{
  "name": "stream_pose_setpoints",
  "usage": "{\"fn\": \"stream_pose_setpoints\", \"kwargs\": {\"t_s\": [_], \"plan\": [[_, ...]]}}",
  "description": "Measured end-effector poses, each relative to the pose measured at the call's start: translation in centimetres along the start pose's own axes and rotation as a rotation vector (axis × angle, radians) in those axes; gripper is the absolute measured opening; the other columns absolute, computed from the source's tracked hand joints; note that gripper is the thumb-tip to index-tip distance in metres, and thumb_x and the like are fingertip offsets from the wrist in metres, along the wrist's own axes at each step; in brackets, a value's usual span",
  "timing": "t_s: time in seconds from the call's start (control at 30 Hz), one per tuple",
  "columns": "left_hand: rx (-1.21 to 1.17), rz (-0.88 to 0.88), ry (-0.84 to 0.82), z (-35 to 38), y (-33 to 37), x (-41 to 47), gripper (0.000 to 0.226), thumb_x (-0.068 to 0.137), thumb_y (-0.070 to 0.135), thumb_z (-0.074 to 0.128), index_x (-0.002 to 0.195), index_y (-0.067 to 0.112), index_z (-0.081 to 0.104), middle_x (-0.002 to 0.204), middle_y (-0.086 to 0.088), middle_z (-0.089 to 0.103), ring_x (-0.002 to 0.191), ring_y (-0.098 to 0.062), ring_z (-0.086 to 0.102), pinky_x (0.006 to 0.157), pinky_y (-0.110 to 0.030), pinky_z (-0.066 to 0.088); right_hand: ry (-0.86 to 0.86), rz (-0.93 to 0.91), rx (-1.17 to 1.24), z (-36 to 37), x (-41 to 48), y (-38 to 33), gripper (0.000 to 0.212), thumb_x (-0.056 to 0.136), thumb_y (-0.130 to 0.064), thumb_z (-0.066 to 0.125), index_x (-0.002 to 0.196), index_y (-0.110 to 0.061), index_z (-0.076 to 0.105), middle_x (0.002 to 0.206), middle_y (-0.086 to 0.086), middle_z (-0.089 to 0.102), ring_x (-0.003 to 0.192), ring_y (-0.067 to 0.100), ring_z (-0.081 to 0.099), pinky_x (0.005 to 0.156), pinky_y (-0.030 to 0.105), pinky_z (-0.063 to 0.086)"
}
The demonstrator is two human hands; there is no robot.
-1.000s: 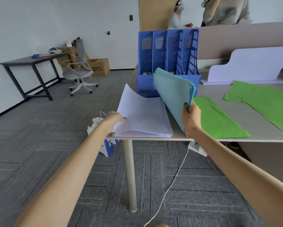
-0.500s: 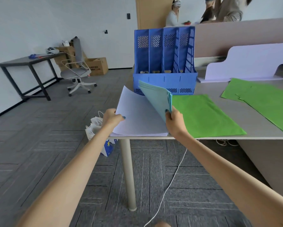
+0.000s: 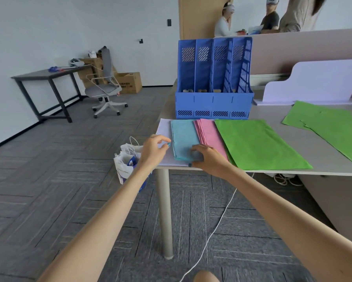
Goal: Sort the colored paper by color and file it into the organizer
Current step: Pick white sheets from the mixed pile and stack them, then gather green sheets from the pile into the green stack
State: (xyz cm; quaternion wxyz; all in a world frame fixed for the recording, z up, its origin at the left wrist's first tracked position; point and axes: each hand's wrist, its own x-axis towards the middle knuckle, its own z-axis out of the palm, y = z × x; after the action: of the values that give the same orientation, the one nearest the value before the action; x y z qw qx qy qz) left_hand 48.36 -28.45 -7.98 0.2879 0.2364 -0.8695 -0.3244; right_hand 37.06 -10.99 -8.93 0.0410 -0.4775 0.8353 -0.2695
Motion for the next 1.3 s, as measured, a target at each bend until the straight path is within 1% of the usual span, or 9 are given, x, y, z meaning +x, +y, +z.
{"fn": "stream_pose_setpoints", "kwargs": {"t_s": [0.1,0.2,0.3,0.4,0.5,0.63,0.77,1.07,1.3], "plan": [[-0.015,0.062,-0.017,0.3,1.2,-1.0,0.018,0.089,0.011,0.059,0.098,0.021,0.071,0.107,0.004,0.064,0.103,-0.013,0.059,0.079,-0.023,0.042,0.009,-0.014,0.019,-0.7,-0.5,-0.2,0.058,0.081,-0.035,0.072,0.133,-0.016,0.053,0.140,0.001,0.050,0.127,0.020,0.046,0.103,0.036,0.039],[0.016,0.126,-0.058,1.2,2.8,-1.7,0.021,0.091,0.011,0.057,0.106,0.017,0.071,0.109,0.005,0.065,0.104,-0.010,0.057,0.076,-0.013,0.040,0.082,-0.030,0.076,-1.8,-1.3,0.1,0.045,0.086,-0.032,0.068,0.126,-0.014,0.059,0.134,0.001,0.056,0.116,0.021,0.056,0.097,0.036,0.044],[-0.002,0.210,-0.095,2.5,4.5,-2.0,0.022,0.091,0.009,0.056,0.108,0.016,0.070,0.115,0.002,0.066,0.110,-0.013,0.059,0.094,-0.027,0.046,0.152,-0.055,0.068,-3.1,-2.1,1.2,0.031,0.089,-0.023,0.064,0.118,-0.013,0.064,0.126,0.002,0.062,0.112,0.022,0.059,0.097,0.038,0.046],[-0.004,0.255,-0.109,4.4,6.7,-2.1,0.023,0.092,0.007,0.056,0.109,0.013,0.070,0.114,0.000,0.066,0.107,-0.012,0.059,0.090,-0.022,0.045,0.220,-0.043,0.088,-4.6,-3.1,2.9,0.026,0.089,-0.025,0.065,0.113,-0.014,0.067,0.119,0.001,0.066,0.107,0.018,0.061,0.092,0.033,0.048],[-0.028,0.320,-0.107,7.1,8.7,-1.8,0.023,0.089,0.003,0.059,0.105,0.013,0.071,0.106,0.000,0.069,0.098,-0.013,0.061,0.089,-0.031,0.051,0.282,-0.019,0.125,-6.1,-4.1,5.5,0.019,0.088,-0.019,0.066,0.106,-0.013,0.070,0.111,0.001,0.069,0.102,0.016,0.063,0.089,0.038,0.051],[-0.040,0.378,-0.144,11.3,12.5,-1.3,0.024,0.089,0.000,0.058,0.106,0.012,0.070,0.108,0.000,0.069,0.096,-0.008,0.060,0.088,-0.018,0.046,0.362,0.006,0.139,-8.5,-5.7,9.9,0.012,0.087,-0.014,0.065,0.097,-0.014,0.072,0.100,-0.002,0.071,0.094,0.014,0.065,0.083,0.040,0.053],[-0.058,0.410,-0.185,16.1,16.1,-0.4,0.024,0.089,0.001,0.058,0.107,0.013,0.069,0.109,0.002,0.068,0.099,-0.007,0.060,0.087,-0.014,0.044,0.461,0.070,0.105,-11.0,-7.4,15.2,0.015,0.086,-0.009,0.061,0.091,-0.015,0.073,0.093,-0.005,0.072,0.086,0.013,0.066,0.079,0.040,0.054],[-0.031,0.423,-0.343,25.6,22.0,0.2,0.034,0.092,0.013,0.057,0.124,0.025,0.061,0.128,0.004,0.061,0.110,-0.018,0.061,0.091,-0.032,0.050,0.530,0.241,0.086,-15.7,-11.1,25.4,0.017,0.086,-0.009,0.059,0.085,-0.019,0.073,0.087,-0.005,0.073,0.083,0.014,0.068,0.076,0.038,0.056],[-0.035,0.380,-0.373,30.4,25.0,1.2,0.032,0.092,0.009,0.056,0.121,0.020,0.063,0.127,0.005,0.062,0.115,-0.013,0.058,0.096,-0.025,0.045,0.511,0.279,0.057,-19.4,-12.4,30.8,0.017,0.086,-0.010,0.060,0.087,-0.021,0.073,0.084,-0.012,0.070,0.085,0.011,0.067,0.076,0.031,0.054]]}}
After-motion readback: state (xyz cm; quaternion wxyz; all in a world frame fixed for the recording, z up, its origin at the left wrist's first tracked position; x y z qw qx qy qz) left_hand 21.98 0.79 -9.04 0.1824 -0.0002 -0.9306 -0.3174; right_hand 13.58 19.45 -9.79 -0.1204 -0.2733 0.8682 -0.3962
